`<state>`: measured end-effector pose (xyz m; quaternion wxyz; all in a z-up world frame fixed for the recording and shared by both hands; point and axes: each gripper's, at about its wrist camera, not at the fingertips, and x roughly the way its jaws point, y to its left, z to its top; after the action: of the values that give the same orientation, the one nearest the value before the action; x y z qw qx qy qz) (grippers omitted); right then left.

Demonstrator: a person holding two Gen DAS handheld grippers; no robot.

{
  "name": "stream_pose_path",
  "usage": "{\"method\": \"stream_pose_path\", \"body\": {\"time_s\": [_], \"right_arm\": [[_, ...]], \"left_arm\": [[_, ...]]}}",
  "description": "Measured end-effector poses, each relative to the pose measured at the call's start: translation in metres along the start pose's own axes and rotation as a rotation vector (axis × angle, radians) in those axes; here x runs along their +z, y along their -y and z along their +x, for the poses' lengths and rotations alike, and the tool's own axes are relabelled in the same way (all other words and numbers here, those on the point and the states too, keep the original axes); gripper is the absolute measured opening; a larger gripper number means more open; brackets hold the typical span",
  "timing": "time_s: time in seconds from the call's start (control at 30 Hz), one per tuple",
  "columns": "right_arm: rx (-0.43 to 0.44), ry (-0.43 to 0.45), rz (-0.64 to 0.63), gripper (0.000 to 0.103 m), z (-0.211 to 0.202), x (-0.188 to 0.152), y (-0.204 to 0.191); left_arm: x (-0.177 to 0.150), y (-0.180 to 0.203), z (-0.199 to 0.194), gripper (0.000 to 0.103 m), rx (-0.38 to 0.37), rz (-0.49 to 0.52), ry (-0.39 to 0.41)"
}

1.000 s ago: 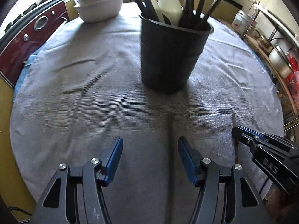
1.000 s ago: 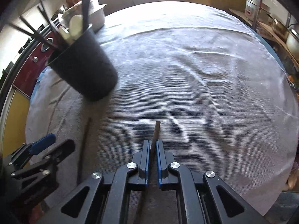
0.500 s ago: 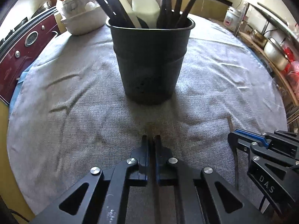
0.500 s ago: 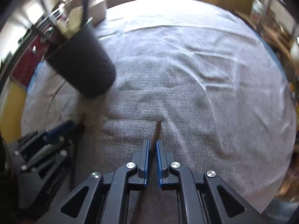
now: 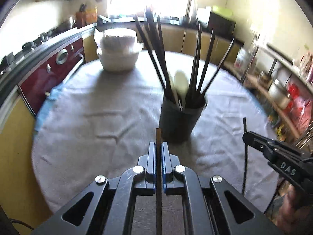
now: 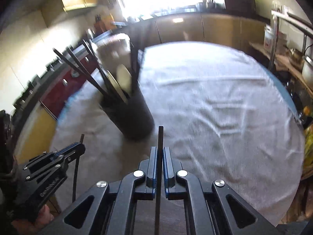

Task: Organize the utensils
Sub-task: 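Lift both chopsticks and carry them over the black utensil cup, then lower both chopsticks into the black cup and open both grippers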

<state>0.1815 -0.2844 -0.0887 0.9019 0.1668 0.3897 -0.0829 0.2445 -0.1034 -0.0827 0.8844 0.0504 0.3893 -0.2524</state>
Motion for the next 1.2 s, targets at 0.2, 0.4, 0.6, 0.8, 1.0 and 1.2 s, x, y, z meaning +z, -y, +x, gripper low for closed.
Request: {"method": "stream_pose_path", "body": {"time_s": [0.2, 0.4, 0.6, 0.8, 1.0, 1.2], "right_arm": [[0.063, 0.169, -0.013, 0.006, -0.041, 0.009, -0.020], [0.082, 0.266, -0.039, 0.006, -0.070, 0.024, -0.032], [0.065, 0.331, -0.100, 0.006, -0.089, 0.052, -0.050], [0.049, 0.364, -0.133, 0.006, -0.094, 0.084, -0.062], [0.041, 0.380, -0.159, 0.005, -0.095, 0.113, -0.071], [0.045, 0.410, -0.151, 0.005, -0.094, 0.138, -0.073]], "left_arm": [[0.025, -0.009, -0.053, 0.005, -0.068, -0.021, 0.180], [0.044, -0.009, -0.083, 0.005, -0.118, -0.028, 0.309], [0.078, -0.005, -0.087, 0.005, -0.128, -0.018, 0.373], [0.118, -0.003, -0.081, 0.005, -0.142, -0.042, 0.441], [0.149, -0.007, -0.058, 0.005, -0.154, -0.111, 0.457], [0.168, -0.010, -0.035, 0.005, -0.161, -0.190, 0.495]]}}
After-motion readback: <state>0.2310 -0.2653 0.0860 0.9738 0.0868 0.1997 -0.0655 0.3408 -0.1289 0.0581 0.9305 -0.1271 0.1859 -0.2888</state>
